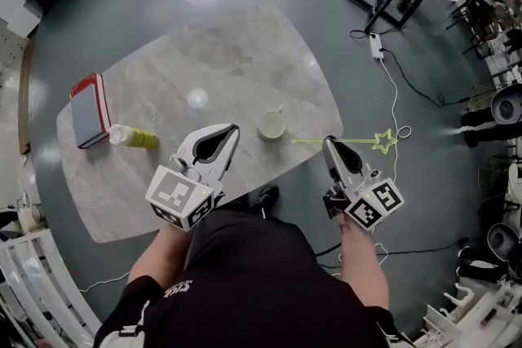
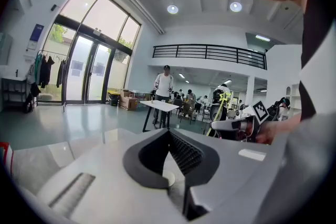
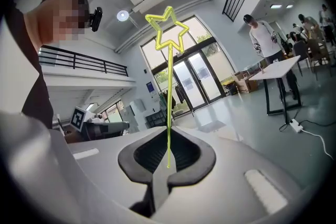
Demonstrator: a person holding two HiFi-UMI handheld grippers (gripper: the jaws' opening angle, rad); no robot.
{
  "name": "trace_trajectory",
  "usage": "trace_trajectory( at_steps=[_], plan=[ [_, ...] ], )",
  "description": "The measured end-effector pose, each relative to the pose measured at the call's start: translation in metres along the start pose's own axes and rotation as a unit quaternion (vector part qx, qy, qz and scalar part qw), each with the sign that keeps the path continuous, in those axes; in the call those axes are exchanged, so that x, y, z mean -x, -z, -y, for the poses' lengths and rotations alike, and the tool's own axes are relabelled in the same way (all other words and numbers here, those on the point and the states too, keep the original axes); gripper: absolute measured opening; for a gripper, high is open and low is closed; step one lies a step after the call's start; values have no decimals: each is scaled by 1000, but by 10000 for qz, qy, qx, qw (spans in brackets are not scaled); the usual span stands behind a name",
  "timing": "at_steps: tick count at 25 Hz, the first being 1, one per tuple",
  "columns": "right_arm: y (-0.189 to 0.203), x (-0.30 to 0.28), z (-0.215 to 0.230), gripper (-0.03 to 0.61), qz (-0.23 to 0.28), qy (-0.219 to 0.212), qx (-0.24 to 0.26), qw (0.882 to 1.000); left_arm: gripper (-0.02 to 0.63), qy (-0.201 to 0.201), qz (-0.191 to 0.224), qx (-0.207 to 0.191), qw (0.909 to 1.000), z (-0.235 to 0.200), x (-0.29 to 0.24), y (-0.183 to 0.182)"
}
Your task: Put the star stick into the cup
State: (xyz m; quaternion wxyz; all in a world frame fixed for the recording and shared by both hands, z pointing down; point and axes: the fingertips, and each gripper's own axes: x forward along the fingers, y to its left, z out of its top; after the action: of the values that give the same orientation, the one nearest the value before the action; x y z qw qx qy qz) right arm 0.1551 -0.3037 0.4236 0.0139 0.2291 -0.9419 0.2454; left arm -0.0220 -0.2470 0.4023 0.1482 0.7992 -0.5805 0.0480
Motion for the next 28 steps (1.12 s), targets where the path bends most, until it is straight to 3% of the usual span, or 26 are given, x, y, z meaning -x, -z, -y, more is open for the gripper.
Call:
trace_trajectory(
  at_steps=[19,28],
  plan=[
    [80,-93,36,28,-822,-180,-162,9963,2,175,-517,325,9980,-28,-43,76],
    [118,-101,44,28,-885,28,-217,9958,2,281,-551,418,9972,-22,-54,107]
  ],
)
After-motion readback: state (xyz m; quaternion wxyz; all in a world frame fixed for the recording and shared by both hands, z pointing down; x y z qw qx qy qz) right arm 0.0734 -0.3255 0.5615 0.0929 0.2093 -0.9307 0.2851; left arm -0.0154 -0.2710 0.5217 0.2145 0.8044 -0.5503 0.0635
